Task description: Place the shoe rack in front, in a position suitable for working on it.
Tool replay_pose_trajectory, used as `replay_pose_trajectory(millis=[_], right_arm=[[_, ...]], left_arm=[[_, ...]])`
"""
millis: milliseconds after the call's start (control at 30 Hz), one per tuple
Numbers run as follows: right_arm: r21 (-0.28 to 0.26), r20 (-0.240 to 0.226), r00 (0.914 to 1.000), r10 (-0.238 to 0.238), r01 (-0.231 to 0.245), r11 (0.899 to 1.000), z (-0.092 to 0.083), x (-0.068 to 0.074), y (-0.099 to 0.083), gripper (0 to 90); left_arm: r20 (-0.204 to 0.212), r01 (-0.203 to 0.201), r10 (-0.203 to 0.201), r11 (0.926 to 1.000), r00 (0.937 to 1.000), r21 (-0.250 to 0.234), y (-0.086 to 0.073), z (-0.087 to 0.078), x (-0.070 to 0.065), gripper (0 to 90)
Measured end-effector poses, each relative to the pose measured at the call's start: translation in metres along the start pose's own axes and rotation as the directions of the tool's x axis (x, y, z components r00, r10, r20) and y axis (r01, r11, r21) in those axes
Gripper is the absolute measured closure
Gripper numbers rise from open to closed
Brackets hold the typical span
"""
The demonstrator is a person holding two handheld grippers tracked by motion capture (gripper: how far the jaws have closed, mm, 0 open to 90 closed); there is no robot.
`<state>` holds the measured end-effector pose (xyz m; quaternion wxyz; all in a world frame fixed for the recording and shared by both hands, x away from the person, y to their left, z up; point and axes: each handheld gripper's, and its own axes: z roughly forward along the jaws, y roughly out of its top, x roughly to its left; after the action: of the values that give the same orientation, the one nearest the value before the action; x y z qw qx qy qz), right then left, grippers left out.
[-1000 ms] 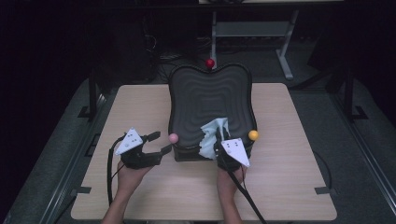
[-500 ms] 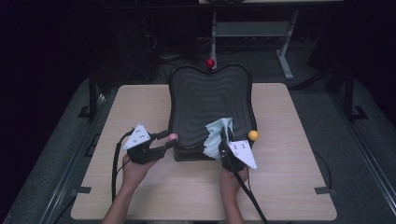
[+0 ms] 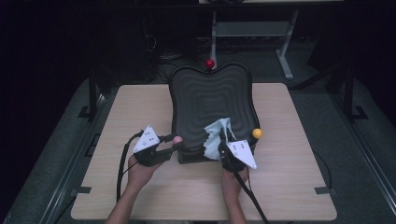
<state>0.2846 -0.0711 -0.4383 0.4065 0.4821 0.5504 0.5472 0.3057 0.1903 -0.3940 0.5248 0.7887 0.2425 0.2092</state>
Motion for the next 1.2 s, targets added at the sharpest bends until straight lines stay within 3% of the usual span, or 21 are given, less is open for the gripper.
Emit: replay_pose_trajectory(millis=[67, 133, 167, 200, 233, 333, 433, 500, 600, 667, 733, 767, 800, 900, 967, 1033, 1067, 1100, 1167, 1200], right_arm=[[-0.009, -0.073, 0.9972, -0.015, 0.015, 1.000, -0.003, 0.013, -0.002, 80.0], [0.003, -0.158, 0.9864, -0.045, 0.046, 0.999, -0.005, 0.027, -0.004, 80.0], [0.003, -0.158, 0.9864, -0.045, 0.046, 0.999, -0.005, 0.027, -0.004, 80.0], [-0.003, -0.177, 0.9802, -0.089, 0.090, 0.996, -0.007, 0.033, -0.004, 80.0], [-0.003, -0.177, 0.9802, -0.089, 0.090, 0.996, -0.007, 0.033, -0.004, 80.0], [0.008, -0.095, 0.9929, -0.073, 0.074, 0.997, -0.004, 0.007, 0.001, 80.1], [0.024, -0.062, 0.9980, -0.006, 0.007, 1.000, -0.004, -0.004, 0.004, 80.1], [0.014, -0.106, 0.9944, 0.002, 0.000, 1.000, -0.006, 0.005, 0.000, 80.1], [0.012, -0.191, 0.9797, -0.061, 0.064, 0.998, -0.010, 0.023, -0.002, 79.9], [0.032, -0.217, 0.9748, -0.051, 0.060, 0.998, -0.008, 0.017, 0.002, 79.9], [0.030, -0.155, 0.9853, -0.071, 0.076, 0.997, -0.005, 0.005, 0.004, 80.0], [0.030, -0.155, 0.9853, -0.071, 0.076, 0.997, -0.005, 0.005, 0.004, 80.0], [0.034, -0.083, 0.9958, -0.039, 0.042, 0.999, -0.002, -0.012, 0.007, 80.0], [0.043, -0.071, 0.9975, 0.005, -0.002, 0.999, -0.001, -0.013, 0.008, 80.2], [0.043, -0.130, 0.9914, -0.017, 0.023, 0.999, -0.003, 0.001, 0.006, 80.1], [0.041, -0.210, 0.9767, -0.045, 0.055, 0.998, -0.005, 0.018, 0.004, 79.8], [0.041, -0.210, 0.9767, -0.045, 0.055, 0.998, -0.005, 0.018, 0.004, 79.8], [0.040, -0.261, 0.9616, -0.083, 0.097, 0.994, -0.007, 0.024, 0.004, 79.8], [0.037, -0.261, 0.9597, -0.105, 0.118, 0.992, -0.006, 0.022, 0.005, 79.8], [0.035, -0.236, 0.9640, -0.123, 0.135, 0.990, -0.005, 0.018, 0.006, 79.8]], left_arm=[[0.001, 0.003, -0.003, 1.0000, 1.0000, -0.002, -0.001, -0.001, -0.001, 60.4], [-0.005, 0.000, 0.000, 1.0000, 1.0000, -0.001, 0.000, -0.001, -0.004, 60.4], [-0.005, 0.000, 0.000, 1.0000, 1.0000, -0.001, 0.000, -0.001, -0.004, 60.5], [0.001, 0.002, -0.002, 1.0000, 1.0000, -0.002, -0.001, -0.001, -0.006, 60.5], [0.001, 0.002, -0.002, 1.0000, 1.0000, -0.002, -0.001, -0.001, -0.006, 60.5], [0.014, -0.018, 0.018, 0.9998, 0.9997, 0.002, 0.002, 0.001, -0.016, 60.5], [0.019, -0.032, 0.031, 0.9995, 0.9993, 0.007, 0.004, 0.003, -0.022, 60.4], [0.022, -0.027, 0.026, 0.9996, 0.9994, 0.008, 0.004, 0.003, -0.022, 60.4], [0.020, -0.019, 0.019, 0.9998, 0.9996, 0.000, 0.003, 0.003, -0.023, 60.5], [0.029, -0.021, 0.021, 0.9998, 0.9994, 0.000, 0.003, 0.003, -0.024, 60.5], [0.033, -0.026, 0.026, 0.9997, 0.9991, -0.001, 0.003, 0.003, -0.027, 60.5], [0.033, -0.026, 0.026, 0.9997, 0.9991, -0.001, 0.003, 0.003, -0.027, 60.5], [0.041, -0.030, 0.030, 0.9996, 0.9987, -0.001, 0.004, 0.004, -0.030, 60.5], [0.043, -0.036, 0.036, 0.9993, 0.9984, 0.001, 0.005, 0.005, -0.032, 60.5], [0.044, -0.034, 0.034, 0.9994, 0.9985, 0.000, 0.004, 0.004, -0.033, 60.5], [0.045, -0.033, 0.033, 0.9994, 0.9984, 0.000, 0.004, 0.004, -0.033, 60.5], [0.047, -0.034, 0.034, 0.9994, 0.9983, 0.000, 0.004, 0.004, -0.033, 60.5], [0.052, -0.034, 0.034, 0.9994, 0.9981, 0.000, 0.004, 0.003, -0.032, 60.5], [0.053, -0.035, 0.035, 0.9994, 0.9980, -0.001, 0.004, 0.003, -0.032, 60.5], [0.053, -0.036, 0.036, 0.9993, 0.9979, -0.001, 0.004, 0.002, -0.033, 60.5]])
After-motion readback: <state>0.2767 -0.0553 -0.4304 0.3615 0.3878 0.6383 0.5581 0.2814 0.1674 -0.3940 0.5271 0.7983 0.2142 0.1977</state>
